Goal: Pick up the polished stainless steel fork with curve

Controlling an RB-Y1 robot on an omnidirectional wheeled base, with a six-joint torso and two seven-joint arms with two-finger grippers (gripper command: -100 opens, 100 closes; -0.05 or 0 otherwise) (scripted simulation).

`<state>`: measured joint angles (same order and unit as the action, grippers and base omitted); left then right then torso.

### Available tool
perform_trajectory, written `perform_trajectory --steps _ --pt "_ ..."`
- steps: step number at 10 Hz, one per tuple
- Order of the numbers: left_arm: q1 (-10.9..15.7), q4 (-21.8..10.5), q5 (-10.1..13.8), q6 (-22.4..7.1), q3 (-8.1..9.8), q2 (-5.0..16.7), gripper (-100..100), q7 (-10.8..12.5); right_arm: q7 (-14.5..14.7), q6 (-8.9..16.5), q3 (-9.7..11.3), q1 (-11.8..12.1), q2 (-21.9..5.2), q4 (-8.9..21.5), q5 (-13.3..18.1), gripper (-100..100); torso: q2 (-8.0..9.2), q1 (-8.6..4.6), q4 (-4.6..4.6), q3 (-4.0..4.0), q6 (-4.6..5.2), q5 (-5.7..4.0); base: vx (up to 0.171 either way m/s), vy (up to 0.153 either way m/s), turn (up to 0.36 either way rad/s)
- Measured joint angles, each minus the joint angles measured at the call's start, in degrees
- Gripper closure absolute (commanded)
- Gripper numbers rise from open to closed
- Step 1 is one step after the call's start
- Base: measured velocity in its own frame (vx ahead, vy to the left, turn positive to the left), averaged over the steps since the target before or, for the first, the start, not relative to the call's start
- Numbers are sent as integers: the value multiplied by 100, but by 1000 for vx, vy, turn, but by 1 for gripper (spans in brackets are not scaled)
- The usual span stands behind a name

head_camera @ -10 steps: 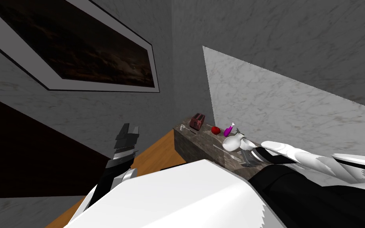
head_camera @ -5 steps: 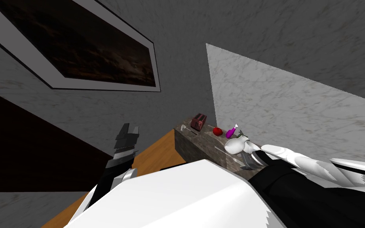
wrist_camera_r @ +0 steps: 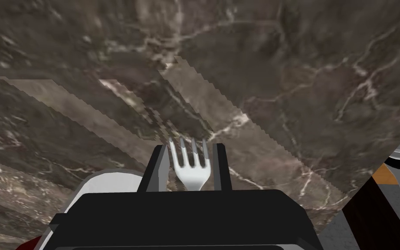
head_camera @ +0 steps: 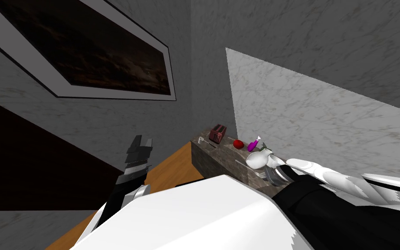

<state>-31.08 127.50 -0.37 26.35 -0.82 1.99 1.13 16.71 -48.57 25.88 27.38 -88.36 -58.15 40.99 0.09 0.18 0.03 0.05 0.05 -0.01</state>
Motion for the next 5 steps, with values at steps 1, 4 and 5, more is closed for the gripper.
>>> perform_trajectory --steps 1,4,5 --pt "0 0 0 0 0 0 0 0 0 0 0 0 0 0 0 100 0 0 0 0 0 0 -3 10 -88" --pt "0 0 0 0 0 0 0 0 -35 -172 -57 -17 -243 -23 -48 100 7 12 2 4 4 6 -8 15 -56" --pt "0 0 0 0 0 0 0 0 -40 -176 -62 -9 -257 -33 -55 0 5 8 1 3 3 2 0 0 0"
